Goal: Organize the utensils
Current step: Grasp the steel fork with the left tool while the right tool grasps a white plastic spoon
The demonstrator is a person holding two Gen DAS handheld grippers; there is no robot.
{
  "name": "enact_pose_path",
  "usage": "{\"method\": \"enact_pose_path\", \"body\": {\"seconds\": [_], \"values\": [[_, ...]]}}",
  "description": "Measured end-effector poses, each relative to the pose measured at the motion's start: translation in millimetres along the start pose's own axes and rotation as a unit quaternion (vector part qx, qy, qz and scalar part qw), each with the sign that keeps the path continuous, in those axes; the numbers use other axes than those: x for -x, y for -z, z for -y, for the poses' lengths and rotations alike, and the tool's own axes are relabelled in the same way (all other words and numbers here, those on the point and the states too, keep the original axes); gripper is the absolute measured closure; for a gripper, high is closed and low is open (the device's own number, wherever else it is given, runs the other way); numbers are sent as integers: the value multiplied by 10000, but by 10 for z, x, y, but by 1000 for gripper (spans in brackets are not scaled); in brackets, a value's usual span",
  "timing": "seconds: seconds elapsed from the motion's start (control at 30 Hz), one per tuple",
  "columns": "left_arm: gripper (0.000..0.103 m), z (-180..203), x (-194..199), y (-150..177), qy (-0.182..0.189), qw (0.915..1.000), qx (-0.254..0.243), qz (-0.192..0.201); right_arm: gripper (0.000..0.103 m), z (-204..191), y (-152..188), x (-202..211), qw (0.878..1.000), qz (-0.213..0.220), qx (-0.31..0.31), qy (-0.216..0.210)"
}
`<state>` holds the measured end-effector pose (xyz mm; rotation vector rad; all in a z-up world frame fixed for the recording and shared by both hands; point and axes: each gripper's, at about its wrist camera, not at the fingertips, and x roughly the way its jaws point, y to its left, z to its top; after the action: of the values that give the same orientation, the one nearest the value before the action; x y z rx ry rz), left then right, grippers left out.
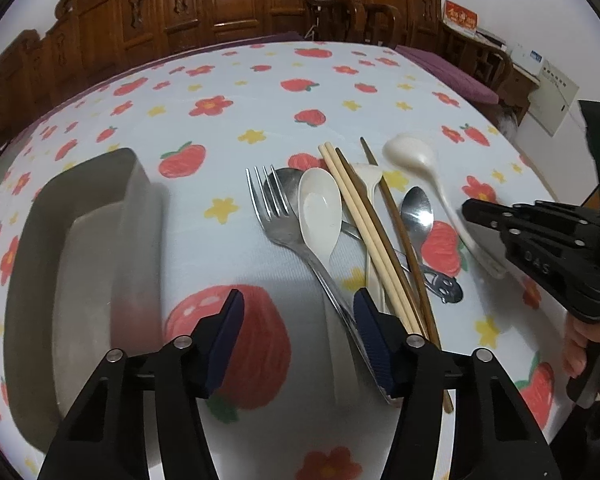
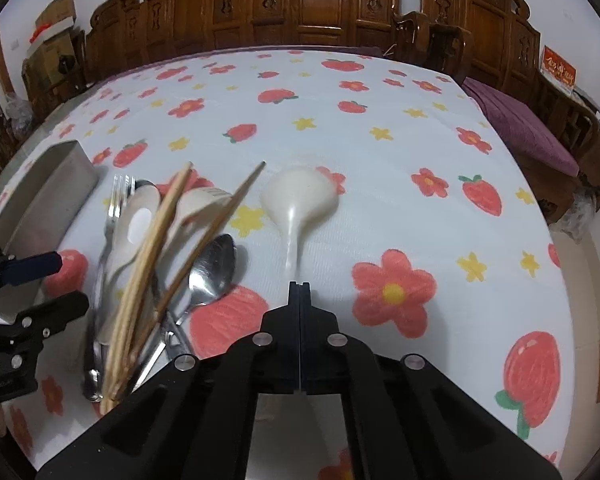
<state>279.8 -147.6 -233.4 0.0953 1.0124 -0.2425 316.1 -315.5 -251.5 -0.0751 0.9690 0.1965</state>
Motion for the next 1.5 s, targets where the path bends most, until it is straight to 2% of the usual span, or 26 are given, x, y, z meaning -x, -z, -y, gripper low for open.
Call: {"method": "enact_pose_path", "body": {"seconds": [0.23,0.43,0.5,0.67,0.77,0.97,1.43,1.5], "values": [[58,-47,-165,-84,165,9995,225,-142,103,59,-2,-2,9999,-9,-109,-107],[73,-50,-170,-94,328,9990,290,-71,102,71,-31,38,9997,91,-154,-143],[84,-53,-175,-102,441,9984,340,-82,102,60,-39,38,9998,95,-135,-143],[88,-78,-163,-95,611,9971,448,-118,102,58,-51,54,9997,139,-144,-146],[95,-104,-139,-75,718,9961,502,-110,102,55,-57,52,9997,152,-160,-144],[101,-104,-35,-35,707,9965,453,46,102,36,-69,48,9996,176,-137,-166],[101,-180,179,-73,763,9959,411,248,102,9,-127,-8,9991,202,-247,-274],[101,-189,203,-75,761,9959,397,276,97,24,-167,-13,9988,262,-299,-279]]}}
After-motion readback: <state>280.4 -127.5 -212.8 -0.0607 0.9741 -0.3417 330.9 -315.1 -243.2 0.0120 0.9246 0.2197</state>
